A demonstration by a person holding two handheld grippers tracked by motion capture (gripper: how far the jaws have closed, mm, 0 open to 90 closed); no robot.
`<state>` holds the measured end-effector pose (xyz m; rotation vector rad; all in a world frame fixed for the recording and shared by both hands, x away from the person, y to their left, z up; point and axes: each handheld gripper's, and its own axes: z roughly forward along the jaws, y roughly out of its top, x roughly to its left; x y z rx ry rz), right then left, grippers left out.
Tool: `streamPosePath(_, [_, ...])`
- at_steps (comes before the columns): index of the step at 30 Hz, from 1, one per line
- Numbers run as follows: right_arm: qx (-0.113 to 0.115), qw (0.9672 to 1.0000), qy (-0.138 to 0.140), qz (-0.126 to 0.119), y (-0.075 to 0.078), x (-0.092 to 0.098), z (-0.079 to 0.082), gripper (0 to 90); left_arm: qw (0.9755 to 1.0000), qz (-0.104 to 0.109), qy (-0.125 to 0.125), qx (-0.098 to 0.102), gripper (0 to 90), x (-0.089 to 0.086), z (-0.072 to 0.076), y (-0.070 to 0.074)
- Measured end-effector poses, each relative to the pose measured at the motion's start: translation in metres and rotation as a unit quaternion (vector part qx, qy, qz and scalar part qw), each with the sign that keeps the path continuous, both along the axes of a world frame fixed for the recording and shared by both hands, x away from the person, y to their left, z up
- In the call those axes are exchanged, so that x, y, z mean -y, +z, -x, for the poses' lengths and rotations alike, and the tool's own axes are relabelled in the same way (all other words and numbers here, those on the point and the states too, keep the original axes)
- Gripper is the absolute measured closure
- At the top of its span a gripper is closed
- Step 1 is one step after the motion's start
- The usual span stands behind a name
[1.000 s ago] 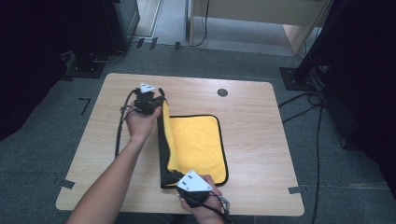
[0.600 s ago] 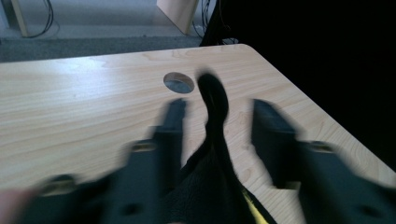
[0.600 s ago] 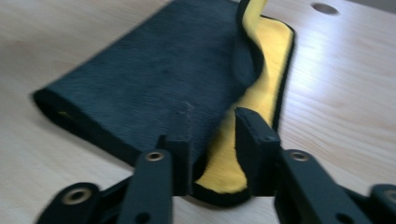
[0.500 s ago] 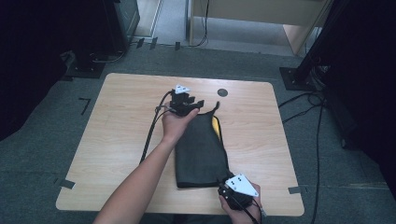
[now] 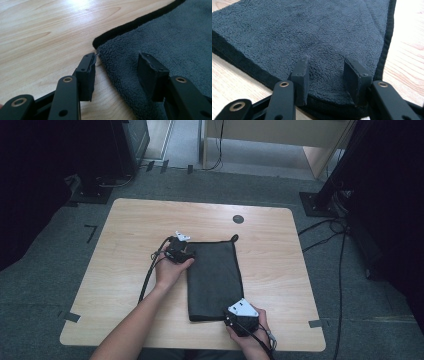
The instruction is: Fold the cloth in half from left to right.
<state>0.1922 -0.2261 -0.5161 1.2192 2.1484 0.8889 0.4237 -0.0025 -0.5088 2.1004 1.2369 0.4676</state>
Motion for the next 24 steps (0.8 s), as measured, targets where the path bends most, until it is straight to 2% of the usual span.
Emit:
streamPosePath(1, [-0.003, 1.0, 0.001, 0.0, 0.001, -0.001, -0.001, 56.4, 0.9999, -0.011, 0.003, 0.006, 49.5, 0.0, 0.0, 0.001])
streamPosePath(2, [-0.008, 1.0, -0.001, -0.002, 0.001, -0.001, -0.002, 56.7, 0.9999, -0.013, 0.006, 0.008, 49.5, -0.001, 0.0, 0.001])
streamPosePath(4, [-0.016, 0.9998, -0.002, -0.01, 0.001, -0.004, -0.004, 58.5, 0.9999, -0.005, 0.014, 0.002, 49.1, -0.005, -0.003, 0.0])
streamPosePath(5, [-0.018, 0.9998, -0.002, -0.011, 0.001, -0.006, -0.005, 59.5, 0.9998, -0.009, 0.016, 0.004, 48.5, -0.008, -0.005, 0.0])
streamPosePath(10, [-0.02, 0.9996, 0.012, -0.016, 0.001, -0.029, -0.005, 61.4, 0.9994, -0.018, 0.028, 0.01, 48.0, -0.023, -0.014, 0.001])
streamPosePath(12, [-0.024, 0.9994, 0.021, -0.017, 0.002, -0.041, -0.009, 61.2, 0.9989, -0.019, 0.04, 0.013, 48.1, -0.031, -0.019, 0.001])
streamPosePath(14, [-0.027, 0.9991, 0.026, -0.021, 0.002, -0.051, -0.013, 60.8, 0.999, -0.011, 0.044, 0.005, 47.9, -0.04, -0.024, 0.001])
streamPosePath(16, [-0.029, 0.9989, 0.028, -0.023, 0.002, -0.056, -0.016, 58.9, 0.9991, -0.015, 0.041, 0.003, 45.8, -0.047, -0.024, 0.003])
streamPosePath(18, [-0.035, 0.9984, 0.032, -0.032, 0.004, -0.056, -0.017, 51.4, 0.9986, -0.016, 0.047, 0.016, 47.6, -0.05, -0.015, 0.009])
streamPosePath(19, [-0.037, 0.9973, 0.038, -0.05, 0.007, -0.053, -0.016, 50.2, 0.9988, -0.01, 0.043, 0.02, 46.9, -0.051, -0.008, 0.013])
streamPosePath(20, [-0.027, 0.997, 0.04, -0.06, 0.01, -0.05, -0.013, 49.6, 0.9992, -0.004, 0.034, 0.019, 45.7, -0.053, 0.0, 0.017])
streamPosePath(22, [0.005, 0.9978, 0.033, -0.057, 0.018, -0.042, -0.009, 48.5, 0.9997, 0.0, 0.017, 0.016, 42.8, -0.053, 0.02, 0.02])
streamPosePath(24, [0.012, 0.9983, 0.02, -0.054, 0.022, -0.033, -0.011, 45.1, 0.9998, 0.002, -0.01, 0.016, 39.9, -0.054, 0.046, 0.02])
